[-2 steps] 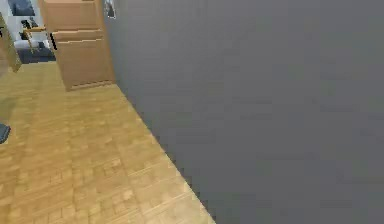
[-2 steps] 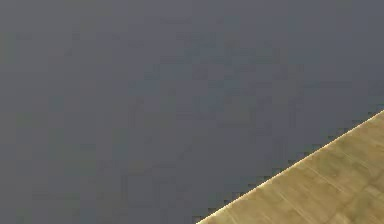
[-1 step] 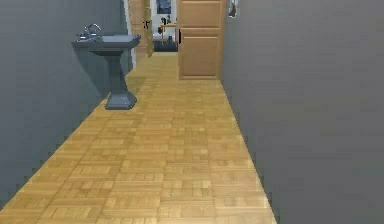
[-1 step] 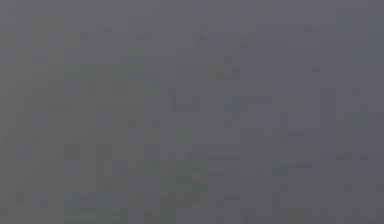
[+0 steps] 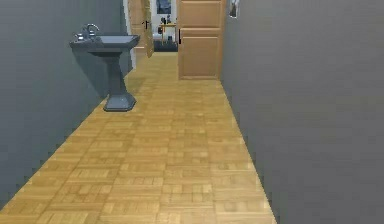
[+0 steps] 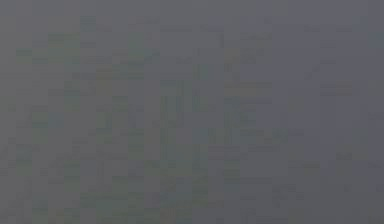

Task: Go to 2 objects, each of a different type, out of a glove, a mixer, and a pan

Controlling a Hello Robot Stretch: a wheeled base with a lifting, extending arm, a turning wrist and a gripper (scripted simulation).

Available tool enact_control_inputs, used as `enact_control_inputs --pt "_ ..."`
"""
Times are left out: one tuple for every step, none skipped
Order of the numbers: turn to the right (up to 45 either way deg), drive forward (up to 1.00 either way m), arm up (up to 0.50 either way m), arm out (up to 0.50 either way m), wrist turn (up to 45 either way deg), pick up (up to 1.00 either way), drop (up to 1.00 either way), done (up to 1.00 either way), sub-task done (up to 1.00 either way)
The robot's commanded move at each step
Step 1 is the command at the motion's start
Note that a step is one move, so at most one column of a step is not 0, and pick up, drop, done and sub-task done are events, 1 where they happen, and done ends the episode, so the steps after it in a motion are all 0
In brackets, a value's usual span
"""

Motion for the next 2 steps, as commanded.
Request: enact_control_inputs --pt "-3.0 0.00 0.00 0.00 0.0 0.00 0.00 0.00 0.00" --pt "0.0 1.00 0.00 0.00 0.0 0.00 0.00 0.00 0.00"
